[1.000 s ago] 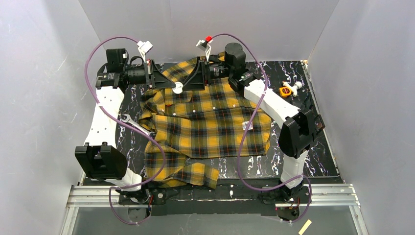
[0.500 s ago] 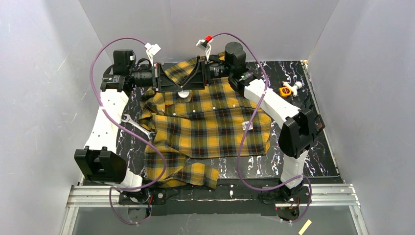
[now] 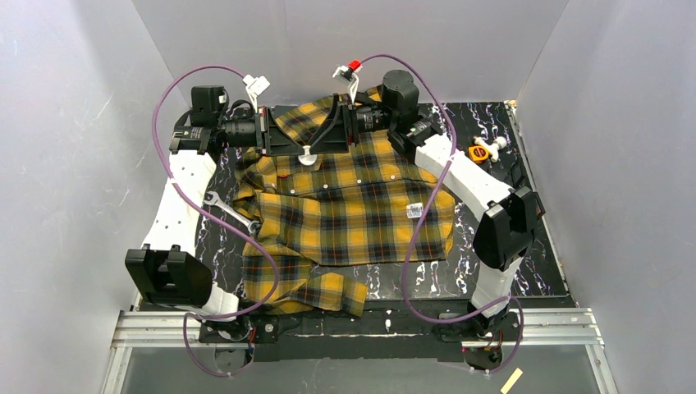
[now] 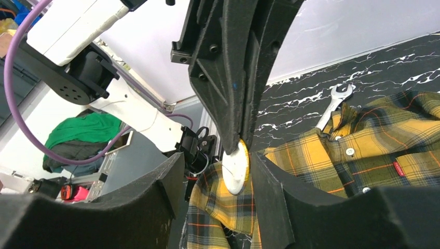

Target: Remove the brooch from the garment

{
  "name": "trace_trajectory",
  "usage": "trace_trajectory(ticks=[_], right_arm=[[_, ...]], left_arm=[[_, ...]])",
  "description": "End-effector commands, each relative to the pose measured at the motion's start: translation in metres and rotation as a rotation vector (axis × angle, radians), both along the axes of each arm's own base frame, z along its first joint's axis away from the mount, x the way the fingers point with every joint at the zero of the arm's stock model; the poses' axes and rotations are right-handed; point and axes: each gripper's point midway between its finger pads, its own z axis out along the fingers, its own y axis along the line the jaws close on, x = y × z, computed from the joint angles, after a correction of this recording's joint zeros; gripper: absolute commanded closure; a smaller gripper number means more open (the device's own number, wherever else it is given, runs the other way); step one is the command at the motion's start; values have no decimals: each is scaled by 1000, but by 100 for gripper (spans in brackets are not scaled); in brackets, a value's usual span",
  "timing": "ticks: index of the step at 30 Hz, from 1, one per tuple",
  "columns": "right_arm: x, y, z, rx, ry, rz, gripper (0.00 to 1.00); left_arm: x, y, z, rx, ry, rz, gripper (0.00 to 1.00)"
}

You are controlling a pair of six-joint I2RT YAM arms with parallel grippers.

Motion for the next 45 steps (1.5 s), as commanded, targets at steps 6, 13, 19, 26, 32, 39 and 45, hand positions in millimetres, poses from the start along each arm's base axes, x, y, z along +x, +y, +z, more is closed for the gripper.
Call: trace_trajectory(ticks=[6, 13, 19, 26, 32, 39, 45], right_arm=[[-9, -8, 6, 6, -62, 6, 43], [-12, -5, 0, -8, -58, 15, 48], [-14, -3, -3, -14, -53, 23, 52], [-10, -1, -7, -28, -57, 9, 58], [-9, 0, -10, -44, -60, 7, 62], [-11, -1, -12, -54, -64, 11, 68], [-12, 0, -14, -70, -52, 14, 68]], left_arm=[[-17, -3, 16, -18, -50, -32, 100], [-18, -4, 17, -24, -49, -39, 100], [-18, -4, 18, -23, -50, -38, 100], [-18, -6, 18, -19, -54, -39, 100], [-19, -7, 19, -15, -60, -38, 100], [-20, -10, 21, -10, -74, -43, 100], [-21, -11, 19, -1, -84, -44, 100]])
